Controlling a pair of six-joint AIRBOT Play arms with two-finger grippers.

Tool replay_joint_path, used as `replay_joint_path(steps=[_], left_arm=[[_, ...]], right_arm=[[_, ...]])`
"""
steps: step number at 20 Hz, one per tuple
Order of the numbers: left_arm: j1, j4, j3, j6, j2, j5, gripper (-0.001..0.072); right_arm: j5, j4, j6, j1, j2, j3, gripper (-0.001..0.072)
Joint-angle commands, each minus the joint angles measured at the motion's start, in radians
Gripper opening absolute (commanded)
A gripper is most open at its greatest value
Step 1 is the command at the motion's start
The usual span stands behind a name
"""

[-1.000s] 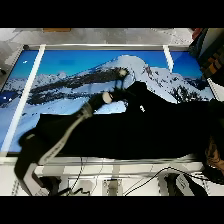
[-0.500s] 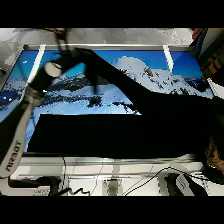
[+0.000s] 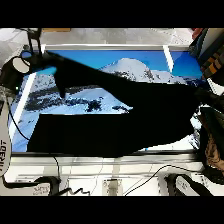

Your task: Fold the clothes and pants, and hang the long-sleeved shirts on hangers.

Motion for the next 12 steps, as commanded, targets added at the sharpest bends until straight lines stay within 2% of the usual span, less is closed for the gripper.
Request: replay_joint_path(steps=[1,4,7,9,12], left_arm=[[0.018,0.260,-0.002,0.004,-0.035,-0.240,0.0009],[0.018,0.259,-0.002,0.004,-0.080,-0.222,0.0009],[0.006,0.259,-0.002,0.004,-0.132,-0.140,0.0010],[-0.010,0.259,-0.002,0.005,-0.152,-0.023,0.0009],[-0.041,0.259,-0.002,0.014,-0.149,0.218,0.0010]], right_arm=[[-0.168,0.001,0.000,0.075,-0.134,0.000,0.0018],[-0.258,0.002,0.001,0.105,-0.222,0.000,0.0018],[-0.293,0.006,0.002,0.114,-0.259,0.000,0.0018],[-0.302,0.005,0.002,0.114,-0.261,0.000,0.0018],[-0.317,0.006,0.002,0.114,-0.260,0.000,0.0018]])
